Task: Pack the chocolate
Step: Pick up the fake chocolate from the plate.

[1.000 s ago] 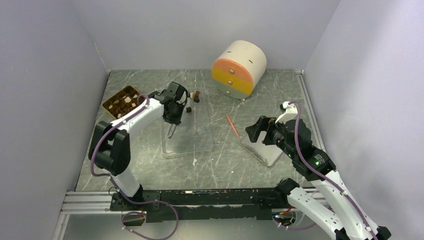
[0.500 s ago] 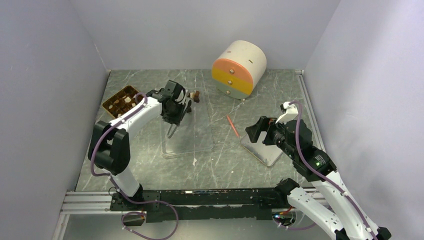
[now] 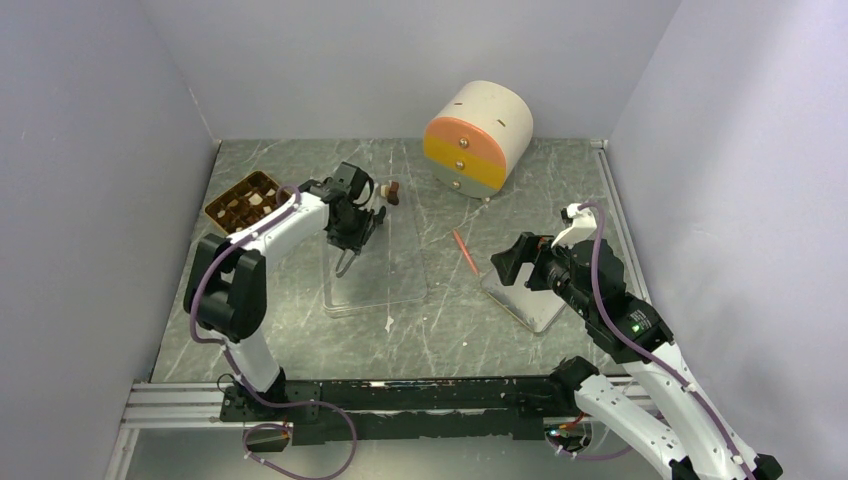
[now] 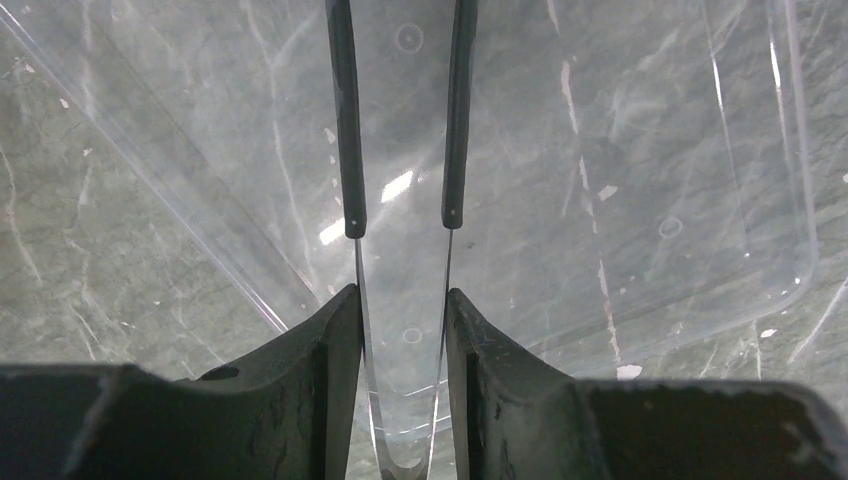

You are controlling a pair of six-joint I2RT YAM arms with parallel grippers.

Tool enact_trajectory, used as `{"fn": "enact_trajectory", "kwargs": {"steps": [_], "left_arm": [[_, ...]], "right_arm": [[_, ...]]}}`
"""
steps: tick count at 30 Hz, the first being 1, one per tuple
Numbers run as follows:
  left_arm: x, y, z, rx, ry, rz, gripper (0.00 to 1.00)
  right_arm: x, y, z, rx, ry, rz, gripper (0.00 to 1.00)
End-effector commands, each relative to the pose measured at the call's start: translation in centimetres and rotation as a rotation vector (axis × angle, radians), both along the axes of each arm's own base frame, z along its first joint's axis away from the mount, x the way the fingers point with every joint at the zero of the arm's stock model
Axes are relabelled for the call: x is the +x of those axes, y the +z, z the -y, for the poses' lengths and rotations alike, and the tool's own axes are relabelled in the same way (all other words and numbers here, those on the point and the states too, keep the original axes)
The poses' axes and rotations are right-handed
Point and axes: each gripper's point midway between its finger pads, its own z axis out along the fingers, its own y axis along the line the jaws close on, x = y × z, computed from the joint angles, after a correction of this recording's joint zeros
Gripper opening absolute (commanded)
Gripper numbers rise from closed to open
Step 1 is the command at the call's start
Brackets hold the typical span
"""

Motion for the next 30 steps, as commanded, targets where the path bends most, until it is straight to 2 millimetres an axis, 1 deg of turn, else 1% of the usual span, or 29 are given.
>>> {"fn": "enact_trajectory", "kwargs": {"steps": [1,7,14,22,26,30], "left_arm": [[1.2,0.6,0.7,-0.021,-0.024,0.042,0.39],[1.0,-0.3,0.6,-0.01,-0.032,0.027,0.39],[1.0,-1.1,1.1,-0.029,-0.043,0.013,0.39],[0.9,-2.0,0.8,-0.01,-0.033,0.001,0.38],[0.8,-2.1,0.7,-0.011,-0.029,-0.002,0.32],[0.5,-1.5,0.6,-0.014,-0.028,0.003,0.21]], "right_arm": [[0.2,0.6,0.0,0.01,-0.007,0.021,0.99],[0.2,0.6,-0.2,0.014,-0.003,0.021,0.99],[0.3,0.5,-0.3,0.014,-0.003,0.018,0.99],[0.4,0.4,-0.3,0.013,-0.003,0.017,0.99],[0.3,0.4,-0.3,0.012,0.001,0.017,0.99],[0.3,0.5,-0.2,0.011,-0.003,0.018,0.99]]}}
